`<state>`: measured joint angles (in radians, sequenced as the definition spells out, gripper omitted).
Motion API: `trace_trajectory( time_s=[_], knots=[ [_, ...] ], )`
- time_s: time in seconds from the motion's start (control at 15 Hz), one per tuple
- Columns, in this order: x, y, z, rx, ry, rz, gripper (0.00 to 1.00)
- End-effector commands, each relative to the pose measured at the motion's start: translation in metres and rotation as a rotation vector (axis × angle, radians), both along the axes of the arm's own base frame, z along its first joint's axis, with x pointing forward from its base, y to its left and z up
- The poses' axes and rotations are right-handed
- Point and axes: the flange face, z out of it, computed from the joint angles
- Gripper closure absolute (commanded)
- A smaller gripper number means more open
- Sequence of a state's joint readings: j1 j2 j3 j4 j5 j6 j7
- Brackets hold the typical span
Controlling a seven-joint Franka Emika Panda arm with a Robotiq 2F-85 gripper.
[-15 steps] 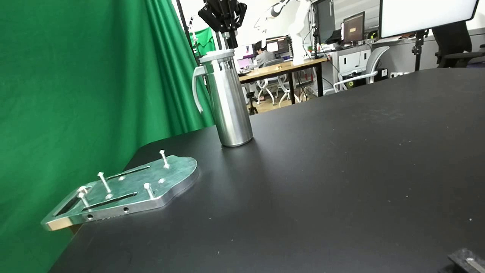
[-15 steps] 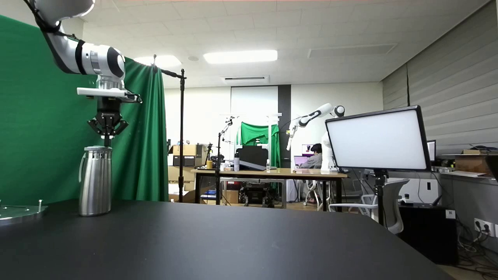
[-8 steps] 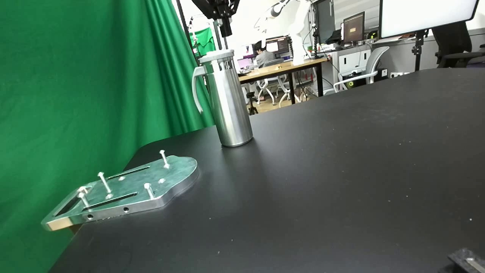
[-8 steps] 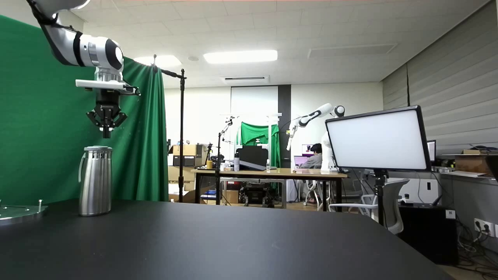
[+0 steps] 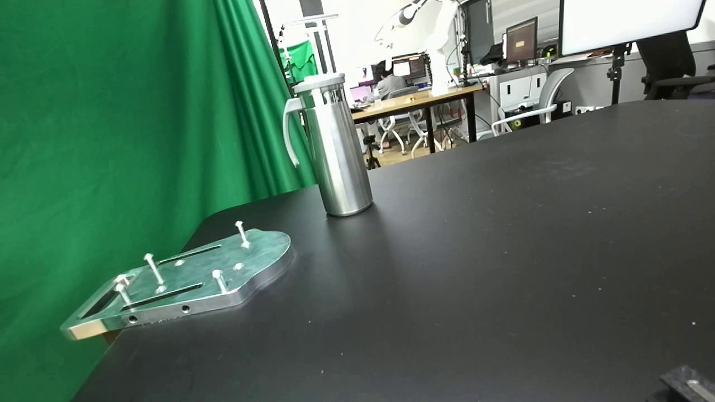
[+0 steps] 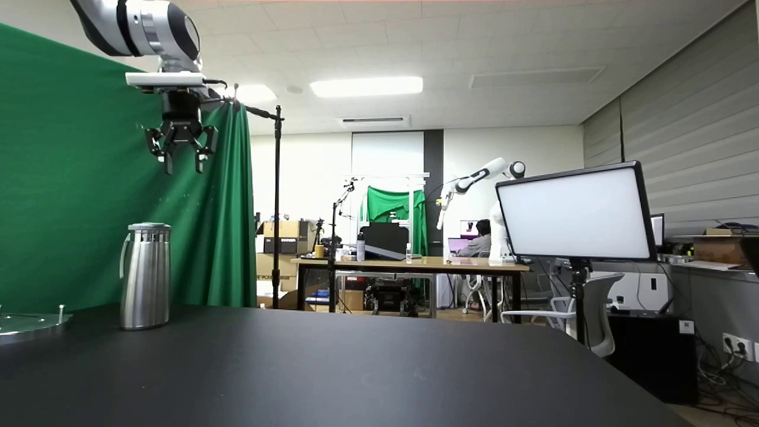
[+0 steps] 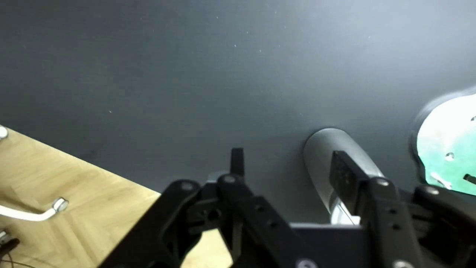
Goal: Close the lid of the flask
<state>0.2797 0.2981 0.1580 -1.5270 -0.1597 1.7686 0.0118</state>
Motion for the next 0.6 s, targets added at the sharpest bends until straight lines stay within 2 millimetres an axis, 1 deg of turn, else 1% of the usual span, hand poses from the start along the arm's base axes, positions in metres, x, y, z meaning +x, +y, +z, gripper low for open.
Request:
trace_trajectory(
  time_s=[0.0,0.07,0.13,0.27,0.33,0.4,0.53],
  knots=[
    [-0.037,-0.053,0.006,-0.018,0.01,-0.047,0.07],
    [-0.044,-0.063,0.006,-0.021,0.015,-0.057,0.02],
    [-0.05,-0.073,0.006,-0.02,0.021,-0.064,0.0],
    [-0.062,-0.088,0.006,-0.033,0.044,-0.071,0.0],
    [-0.042,-0.074,0.004,-0.039,0.04,-0.062,0.0],
    [-0.048,-0.08,0.004,-0.042,0.045,-0.065,0.0],
    [-0.055,-0.085,0.004,-0.045,0.05,-0.066,0.0]
  ],
)
